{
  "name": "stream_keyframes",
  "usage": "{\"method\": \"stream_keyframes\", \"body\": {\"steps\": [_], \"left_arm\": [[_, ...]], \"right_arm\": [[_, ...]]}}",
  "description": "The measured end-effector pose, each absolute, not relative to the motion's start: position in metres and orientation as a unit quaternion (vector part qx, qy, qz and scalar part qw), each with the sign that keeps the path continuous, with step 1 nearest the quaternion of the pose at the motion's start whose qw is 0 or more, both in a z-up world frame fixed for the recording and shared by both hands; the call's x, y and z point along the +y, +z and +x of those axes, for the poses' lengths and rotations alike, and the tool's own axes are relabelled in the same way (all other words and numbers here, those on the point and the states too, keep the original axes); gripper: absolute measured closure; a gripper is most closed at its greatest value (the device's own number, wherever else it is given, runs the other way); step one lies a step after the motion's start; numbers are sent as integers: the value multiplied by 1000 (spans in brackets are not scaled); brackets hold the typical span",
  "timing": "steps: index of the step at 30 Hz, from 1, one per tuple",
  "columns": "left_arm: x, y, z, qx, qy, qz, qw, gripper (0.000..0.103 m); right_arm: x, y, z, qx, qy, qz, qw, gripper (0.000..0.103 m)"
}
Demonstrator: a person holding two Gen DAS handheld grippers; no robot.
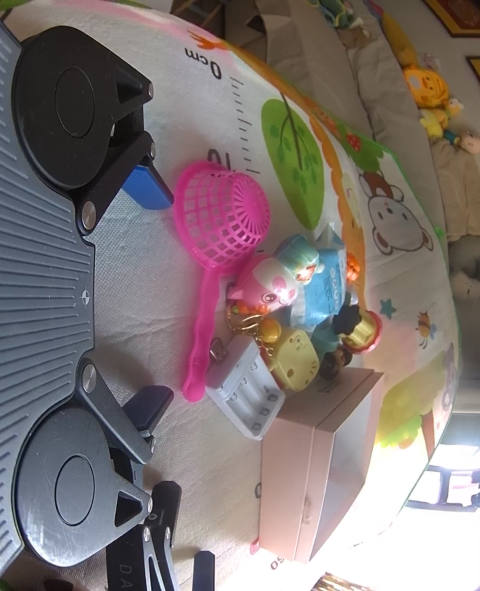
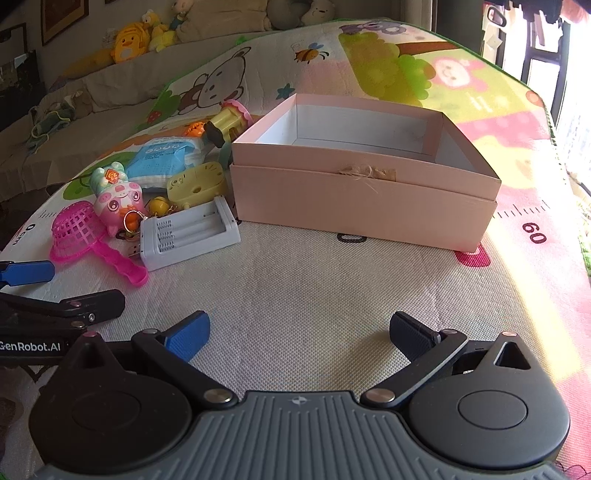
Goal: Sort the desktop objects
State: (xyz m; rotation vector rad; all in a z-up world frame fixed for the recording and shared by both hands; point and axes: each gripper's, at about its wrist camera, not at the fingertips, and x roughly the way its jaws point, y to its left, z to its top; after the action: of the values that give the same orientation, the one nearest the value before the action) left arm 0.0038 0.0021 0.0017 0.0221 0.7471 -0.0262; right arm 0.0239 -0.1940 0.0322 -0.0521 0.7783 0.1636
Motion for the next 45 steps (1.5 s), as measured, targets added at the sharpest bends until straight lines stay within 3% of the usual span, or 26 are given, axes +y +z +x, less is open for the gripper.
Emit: {"method": "stream_keyframes", "body": {"steps": [7, 13, 21, 24, 25, 32, 38, 45], "left_arm": [[15, 8, 3, 373, -17, 16, 928, 0], [42, 12, 0, 370, 1, 6, 929, 0], [56, 14, -7, 375, -22, -23, 926, 0], [60, 18, -7, 372, -21, -34, 927, 0], [61, 20, -5, 372, -18, -39, 927, 0], [60, 24, 27, 378, 6, -107, 920, 0], [42, 14, 56, 384, 43, -41, 921, 0], [53, 11, 37, 390, -7, 36, 920, 0]], "right_arm": [[-195, 39, 27, 403, 125, -47, 905, 0], [-166, 63, 58, 370, 188, -61, 908, 0], [-130, 48, 110, 397, 215, -31, 892, 0], [-132, 45, 104, 401, 226, -25, 888, 21], [-135, 46, 99, 398, 226, -31, 889, 24], [-187, 50, 49, 368, 168, -23, 914, 24], [-213, 44, 19, 363, 140, -3, 921, 23], [-213, 34, 21, 344, 117, -3, 932, 7]]}}
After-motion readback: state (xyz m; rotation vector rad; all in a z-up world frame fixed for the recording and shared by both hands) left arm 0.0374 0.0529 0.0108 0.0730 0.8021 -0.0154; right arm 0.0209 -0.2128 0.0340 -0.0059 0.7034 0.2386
